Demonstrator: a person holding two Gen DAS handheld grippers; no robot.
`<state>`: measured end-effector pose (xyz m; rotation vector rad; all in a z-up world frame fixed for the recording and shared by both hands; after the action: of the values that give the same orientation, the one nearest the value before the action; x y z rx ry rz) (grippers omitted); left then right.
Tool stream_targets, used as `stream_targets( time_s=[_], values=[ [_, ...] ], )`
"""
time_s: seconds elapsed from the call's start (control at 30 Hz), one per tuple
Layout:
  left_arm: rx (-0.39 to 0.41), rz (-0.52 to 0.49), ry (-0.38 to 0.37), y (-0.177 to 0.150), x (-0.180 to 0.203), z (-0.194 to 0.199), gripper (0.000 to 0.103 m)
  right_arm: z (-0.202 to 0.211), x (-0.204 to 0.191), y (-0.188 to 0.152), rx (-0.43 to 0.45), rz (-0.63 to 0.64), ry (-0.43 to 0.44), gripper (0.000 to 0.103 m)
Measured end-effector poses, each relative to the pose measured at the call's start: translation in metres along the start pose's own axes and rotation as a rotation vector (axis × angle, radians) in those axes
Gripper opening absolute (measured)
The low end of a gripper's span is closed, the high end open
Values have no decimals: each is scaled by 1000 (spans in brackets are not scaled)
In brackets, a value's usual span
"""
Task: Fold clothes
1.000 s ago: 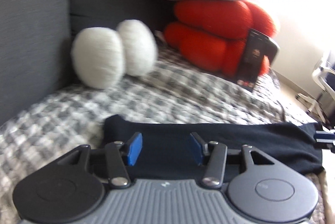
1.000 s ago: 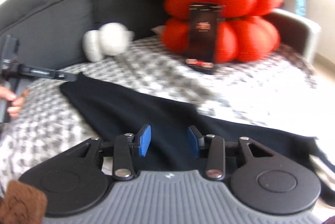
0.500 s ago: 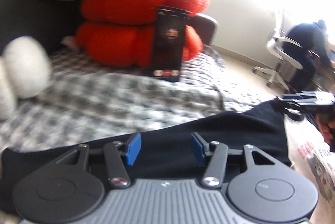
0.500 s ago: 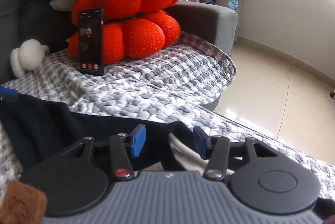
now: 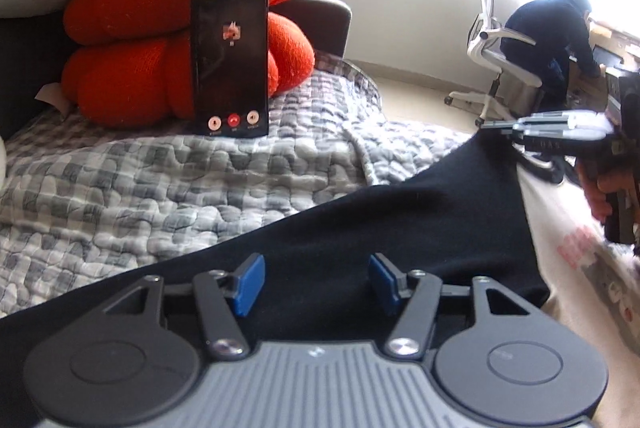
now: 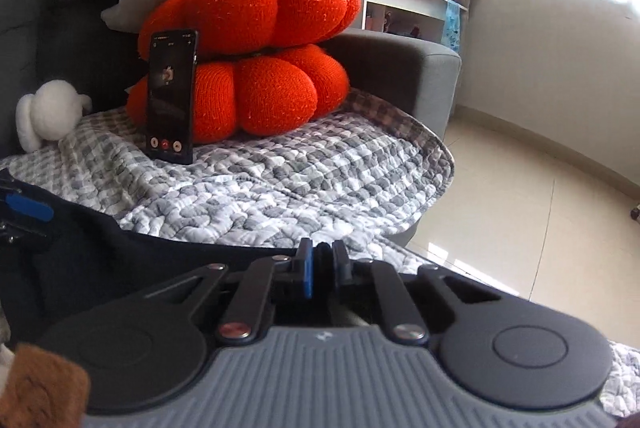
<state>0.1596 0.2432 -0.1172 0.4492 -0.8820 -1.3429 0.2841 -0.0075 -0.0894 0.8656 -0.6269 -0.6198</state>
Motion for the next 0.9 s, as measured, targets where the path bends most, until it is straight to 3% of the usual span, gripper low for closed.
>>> stream_targets(
  time_s=[0.3,0.4,0.47,0.53,0.7,0.9],
  values=[
    [0,-17,18,4,4,0,61,-21,-2,-9,-64,15,-31,10],
    [3,-26,-7,13,19,6,61,-14,2,-6,-51,-37,-14,18],
    [4,-48,-28,20,34,9,62,-5,8,-6,-53,-89,0,39],
    [-3,-79,-44,26,51,9,62,10,17,-5,-40,-121,-1,45],
    [-42,-143,-101,33,99,-5,65,58,54,-17,-50,-128,-86,45],
    [-92,-200,-197,27,170,-31,65,118,107,-68,-120,-163,-206,45]
  ],
)
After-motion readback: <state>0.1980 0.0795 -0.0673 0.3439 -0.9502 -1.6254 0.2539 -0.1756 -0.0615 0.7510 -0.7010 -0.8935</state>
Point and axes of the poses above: each gripper's, at about its wrist camera, not at the fingertips, and z roughly against the way its jaws point, x to its right, y to its top, the point moved 8 cm from there along -z, roughly the way its jaws point, and after that the axes turned 13 degrees about z, right-handed, at the moved point
